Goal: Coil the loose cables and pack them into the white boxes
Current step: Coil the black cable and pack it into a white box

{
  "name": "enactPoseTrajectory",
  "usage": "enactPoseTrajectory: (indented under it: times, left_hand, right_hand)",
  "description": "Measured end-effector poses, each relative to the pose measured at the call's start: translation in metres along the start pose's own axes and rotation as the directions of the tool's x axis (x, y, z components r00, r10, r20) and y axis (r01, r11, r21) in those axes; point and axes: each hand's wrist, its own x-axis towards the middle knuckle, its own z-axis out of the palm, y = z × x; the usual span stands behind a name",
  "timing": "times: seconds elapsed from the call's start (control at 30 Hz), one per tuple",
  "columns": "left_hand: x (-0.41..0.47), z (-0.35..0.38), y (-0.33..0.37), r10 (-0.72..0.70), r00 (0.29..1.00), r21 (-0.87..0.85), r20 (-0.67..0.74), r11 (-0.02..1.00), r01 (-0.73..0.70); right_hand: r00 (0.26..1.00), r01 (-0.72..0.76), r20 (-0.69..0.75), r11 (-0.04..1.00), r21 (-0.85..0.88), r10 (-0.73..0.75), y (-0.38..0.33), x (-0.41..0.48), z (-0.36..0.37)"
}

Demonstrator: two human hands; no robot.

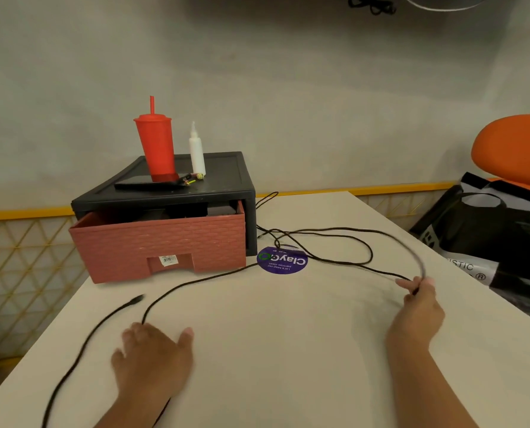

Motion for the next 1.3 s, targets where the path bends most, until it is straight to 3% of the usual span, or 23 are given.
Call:
enactPoseTrajectory:
  times: [0.1, 0.2, 0.27, 0.4, 0.47, 0.5, 0.57, 0.63, 0.83, 0.97, 1.1, 1.3]
  left_hand:
    - [-0.007, -0.006, -0.002, 0.034, 0.999, 0.058, -0.026, 0.998, -0.032]
    - [-0.008, -0.008, 0.007, 0.186, 0.979, 0.065, -0.083, 0.981, -0.181]
    - [-0.002, -0.009, 0.020, 0.322, 0.940, 0.039, -0.113, 0.947, -0.320]
    - [0.019, -0.004, 0.047, 0.477, 0.875, 0.029, -0.083, 0.879, -0.476]
    - [0.032, 0.002, 0.056, 0.501, 0.864, 0.020, -0.053, 0.866, -0.500]
    - [0.037, 0.004, 0.060, 0.520, 0.853, 0.010, -0.032, 0.854, -0.520]
    - [0.045, 0.009, 0.071, 0.568, 0.823, -0.015, 0.014, 0.823, -0.568]
    - [0.051, 0.013, 0.081, 0.586, 0.810, -0.041, 0.040, 0.811, -0.584]
    - [0.063, 0.021, 0.101, 0.566, 0.817, -0.027, -0.111, 0.820, -0.572]
    - [0.067, 0.023, 0.112, 0.528, 0.828, 0.024, -0.190, 0.846, -0.533]
    - [0.070, 0.023, 0.111, 0.514, 0.830, -0.042, -0.217, 0.844, -0.534]
    - [0.066, 0.022, 0.109, 0.551, 0.812, -0.014, -0.193, 0.826, -0.564]
  right_hand:
    - [0.985, 0.169, 0.060, 0.967, -0.193, -0.160, 0.008, -0.006, 0.000]
    - [0.967, 0.231, 0.189, 0.897, -0.376, -0.170, 0.008, -0.008, -0.004]
    - [0.944, 0.309, 0.275, 0.784, -0.538, -0.183, 0.006, -0.010, -0.005]
    - [0.883, 0.467, 0.438, 0.249, -0.848, -0.166, 0.003, -0.016, 0.004]
    - [0.820, 0.565, 0.560, 0.009, -0.825, -0.120, 0.004, -0.024, 0.018]
    - [0.764, 0.638, 0.641, -0.053, -0.768, -0.079, 0.007, -0.030, 0.028]
    - [0.645, 0.764, 0.764, -0.069, -0.642, 0.033, 0.019, -0.037, 0.048]
    - [0.604, 0.796, 0.785, -0.065, -0.602, 0.140, 0.031, -0.033, 0.065]
    - [0.718, 0.693, 0.663, -0.120, -0.711, 0.214, 0.052, 0.014, 0.088]
    - [0.825, 0.561, 0.551, -0.067, -0.825, 0.127, 0.051, 0.055, 0.089]
    - [0.911, 0.411, 0.408, -0.075, -0.908, 0.058, 0.044, 0.092, 0.080]
    - [0.979, 0.201, 0.202, 0.130, -0.971, -0.006, 0.034, 0.114, 0.064]
